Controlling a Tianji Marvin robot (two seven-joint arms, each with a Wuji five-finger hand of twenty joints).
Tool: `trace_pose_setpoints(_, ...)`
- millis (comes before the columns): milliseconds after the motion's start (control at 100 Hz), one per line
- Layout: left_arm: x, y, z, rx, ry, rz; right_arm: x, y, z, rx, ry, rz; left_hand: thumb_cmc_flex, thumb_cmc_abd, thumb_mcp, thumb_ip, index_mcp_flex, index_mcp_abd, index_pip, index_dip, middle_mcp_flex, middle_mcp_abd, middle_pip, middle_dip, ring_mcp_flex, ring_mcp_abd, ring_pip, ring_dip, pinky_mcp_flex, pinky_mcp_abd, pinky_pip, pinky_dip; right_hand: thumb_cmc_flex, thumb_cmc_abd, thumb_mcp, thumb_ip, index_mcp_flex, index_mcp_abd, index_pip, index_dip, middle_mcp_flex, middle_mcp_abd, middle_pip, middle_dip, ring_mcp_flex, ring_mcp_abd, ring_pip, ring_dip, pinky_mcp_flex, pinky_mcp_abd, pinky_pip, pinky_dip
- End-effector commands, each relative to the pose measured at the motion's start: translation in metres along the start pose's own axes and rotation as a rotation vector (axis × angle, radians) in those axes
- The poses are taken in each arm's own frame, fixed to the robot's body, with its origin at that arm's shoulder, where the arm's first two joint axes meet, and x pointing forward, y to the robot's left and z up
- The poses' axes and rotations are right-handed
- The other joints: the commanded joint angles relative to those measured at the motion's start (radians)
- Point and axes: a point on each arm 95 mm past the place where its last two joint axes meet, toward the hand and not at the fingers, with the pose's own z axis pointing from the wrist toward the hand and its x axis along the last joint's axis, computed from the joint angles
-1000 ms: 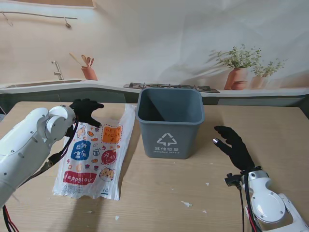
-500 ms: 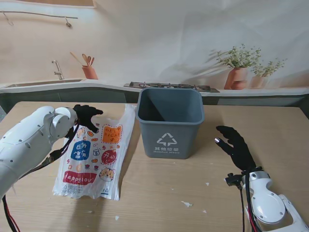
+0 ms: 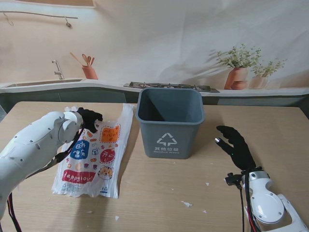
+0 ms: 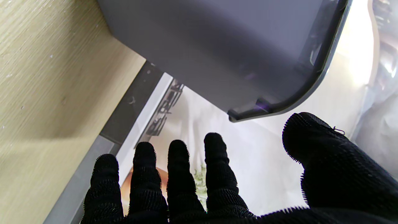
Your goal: Fit the garbage bag over the bin
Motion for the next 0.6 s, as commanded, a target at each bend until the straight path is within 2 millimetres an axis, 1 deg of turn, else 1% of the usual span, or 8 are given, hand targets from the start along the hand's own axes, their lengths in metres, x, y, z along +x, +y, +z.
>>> trace_pose_setpoints(0, 0.005, 0.0, 0.003, -0.012, -0.001, 0.003, -0.001, -0.004, -0.003, 0.003, -0.002, 0.01, 0.119, -0.08, -0.032, -0.08, 0.133, -0.047, 0.11, 0.067, 0.178, -0.052, -0.035, 0.145, 0.073, 0.005, 0.087, 0.034, 0.02, 0.043, 0.04, 0.011, -0.001, 0.014, 0.018, 0.023, 0.011, -0.031, 0.012, 0.011, 0.004, -0.024, 0.025, 0.01, 0.01, -0.013, 0.007, 0.01, 0.01, -0.013, -0.013, 0.013)
trace_pose_setpoints(30, 0.006, 0.0, 0.003, -0.004, -0.003, 0.007, -0.001, -0.004, -0.003, -0.001, -0.001, 0.01, 0.146, -0.081, -0.053, -0.082, 0.202, -0.081, 0.16, 0.064, 0.267, -0.065, -0.076, 0.189, 0.115, 0.002, 0.114, 0.041, 0.022, 0.046, 0.088, 0.007, 0.0, 0.014, 0.021, 0.023, 0.015, -0.03, 0.013, 0.011, 0.008, -0.023, 0.026, 0.01, 0.012, -0.012, 0.008, 0.011, 0.011, -0.012, -0.012, 0.013)
trace_pose_setpoints(100, 0.007, -0.001, 0.004, 0.019, -0.008, 0.004, -0.001, -0.004, -0.004, -0.01, -0.002, 0.009, 0.135, -0.048, -0.074, -0.083, 0.285, -0.185, 0.376, 0.013, 0.368, -0.067, -0.059, 0.199, 0.191, 0.008, 0.159, 0.054, -0.051, 0.043, 0.347, 0.005, 0.001, 0.012, 0.026, 0.023, 0.025, -0.025, 0.014, 0.012, 0.012, -0.02, 0.025, 0.01, 0.018, -0.008, 0.012, 0.012, 0.016, -0.009, -0.011, 0.013)
trace_pose_setpoints(150, 0.008, -0.002, 0.002, 0.028, -0.006, -0.005, -0.001, -0.003, -0.004, -0.014, -0.003, 0.009, 0.114, -0.004, -0.103, -0.074, 0.348, -0.216, 0.442, 0.002, 0.427, -0.059, -0.055, 0.201, 0.235, 0.014, 0.172, 0.055, -0.118, 0.037, 0.534, 0.011, 0.002, 0.013, 0.03, 0.023, 0.028, -0.023, 0.013, 0.012, 0.016, -0.02, 0.026, 0.01, 0.02, -0.007, 0.013, 0.013, 0.018, -0.007, -0.01, 0.013)
trace_pose_setpoints(170, 0.008, -0.003, 0.001, 0.032, -0.003, -0.011, 0.0, -0.003, -0.004, -0.016, -0.005, 0.009, 0.115, 0.0, -0.104, -0.074, 0.354, -0.217, 0.447, 0.002, 0.432, -0.058, -0.055, 0.203, 0.24, 0.015, 0.173, 0.056, -0.119, 0.037, 0.544, 0.012, 0.004, 0.013, 0.033, 0.023, 0.031, -0.024, 0.014, 0.012, 0.018, -0.019, 0.026, 0.01, 0.022, -0.007, 0.014, 0.013, 0.018, -0.007, -0.01, 0.013)
trace_pose_setpoints(230, 0.009, -0.01, -0.005, 0.032, 0.009, -0.007, 0.0, -0.004, -0.004, -0.021, -0.008, 0.01, 0.121, 0.021, -0.118, -0.073, 0.345, -0.195, 0.453, 0.022, 0.438, -0.049, -0.058, 0.222, 0.251, 0.02, 0.186, 0.066, -0.126, 0.039, 0.589, 0.019, 0.007, 0.015, 0.037, 0.024, 0.036, -0.022, 0.014, 0.013, 0.022, -0.018, 0.026, 0.011, 0.023, -0.005, 0.015, 0.014, 0.02, -0.006, -0.009, 0.013)
trace_pose_setpoints(370, 0.005, -0.03, -0.029, 0.061, 0.036, 0.024, 0.001, -0.004, -0.005, -0.034, -0.014, 0.012, 0.15, 0.083, -0.153, -0.082, 0.282, -0.115, 0.455, 0.141, 0.408, -0.022, -0.03, 0.272, 0.251, 0.052, 0.199, 0.095, -0.115, 0.049, 0.639, 0.02, 0.012, 0.021, 0.05, 0.023, 0.055, -0.023, 0.013, 0.014, 0.033, -0.015, 0.027, 0.012, 0.031, -0.002, 0.02, 0.016, 0.027, 0.0, -0.007, 0.013)
trace_pose_setpoints(590, -0.005, -0.066, -0.08, 0.232, 0.054, 0.107, 0.004, -0.004, -0.007, -0.044, -0.014, 0.018, 0.187, 0.152, -0.212, -0.107, 0.201, -0.06, 0.474, 0.248, 0.368, -0.012, 0.012, 0.288, 0.261, 0.08, 0.227, 0.141, -0.086, 0.067, 0.668, 0.028, 0.009, 0.021, 0.059, 0.02, 0.063, -0.024, 0.009, 0.015, 0.038, -0.014, 0.025, 0.013, 0.033, -0.001, 0.021, 0.018, 0.029, 0.002, -0.006, 0.012)
